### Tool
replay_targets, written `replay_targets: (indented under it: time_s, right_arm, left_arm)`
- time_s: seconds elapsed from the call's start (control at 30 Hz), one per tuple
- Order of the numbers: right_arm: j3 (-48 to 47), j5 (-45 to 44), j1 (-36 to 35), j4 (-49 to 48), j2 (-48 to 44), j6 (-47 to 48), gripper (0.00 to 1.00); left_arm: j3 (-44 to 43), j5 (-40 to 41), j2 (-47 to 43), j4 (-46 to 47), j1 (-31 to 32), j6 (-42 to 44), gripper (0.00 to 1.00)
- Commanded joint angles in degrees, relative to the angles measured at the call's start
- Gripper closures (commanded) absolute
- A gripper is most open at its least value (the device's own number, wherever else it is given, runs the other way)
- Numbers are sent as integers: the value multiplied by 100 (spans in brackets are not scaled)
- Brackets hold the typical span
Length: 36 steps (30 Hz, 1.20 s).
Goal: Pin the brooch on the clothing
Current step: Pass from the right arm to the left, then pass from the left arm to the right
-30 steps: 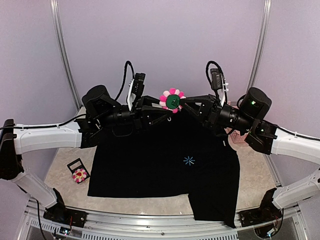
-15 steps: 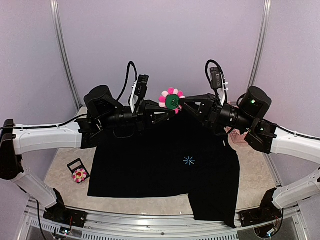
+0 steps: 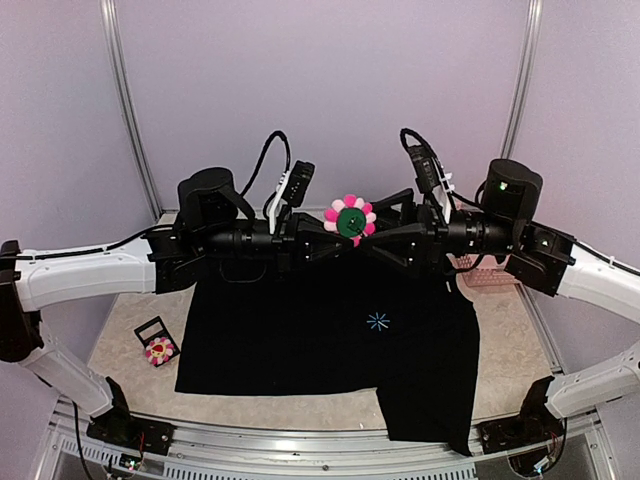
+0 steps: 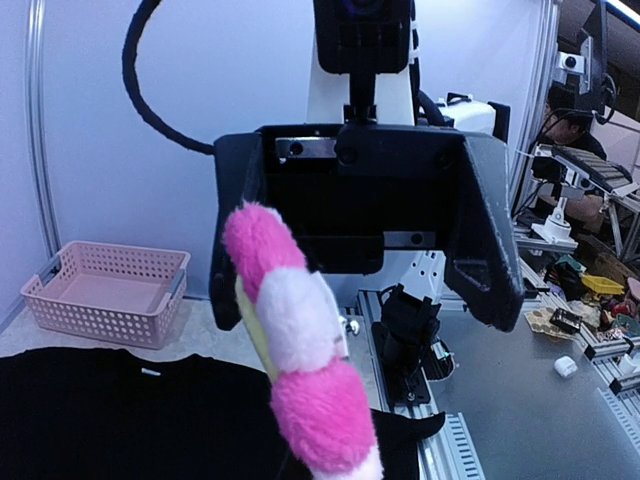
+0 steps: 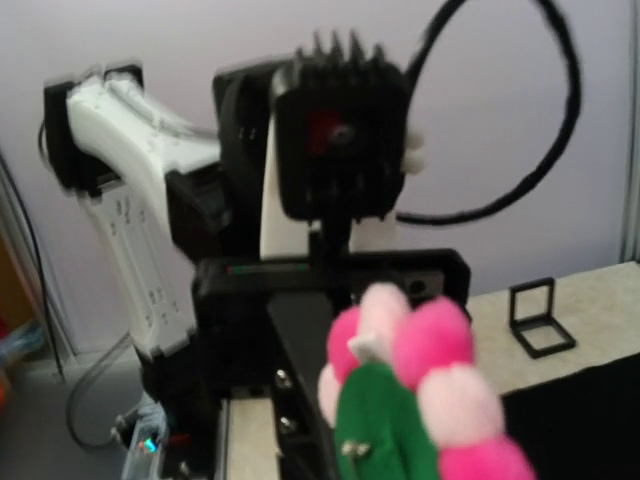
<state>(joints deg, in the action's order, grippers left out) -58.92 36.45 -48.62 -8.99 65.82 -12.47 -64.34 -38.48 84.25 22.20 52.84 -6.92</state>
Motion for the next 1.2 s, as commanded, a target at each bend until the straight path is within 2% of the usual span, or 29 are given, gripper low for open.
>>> replay_targets:
  time_s: [0.0,0.2,0.37,0.73,0.8,0.93,1.17]
  right_arm:
    - [-295,195,-24,1268,-100,724,18]
    - [-331,420,-18,1724,-190,1068,19]
    - [-296,440,-1,1848,-315,1366,30]
    - [-425,587,124,1701,-58,1300,38]
    - [-427,644,125,1718,-9,1291,35]
    - [-328,602,128,1896,-18,1379,21]
    - [-59,386,134,1691,-44,1541,19]
  left_arm:
    - [-300,-177,-200,-1028,124,396,100]
    - [-596,-540,-74,-1859,178,515,100]
    - [-790,-560,-81,-2523,187,826,100]
    - [-975,-570,-46,-2960,244,990,100]
    - [-976,-577,-25,-2930,243,912,100]
    - [-1033,-632,8,-2920,210,732,100]
    - [-1115,-807,108,-2962,209,660,100]
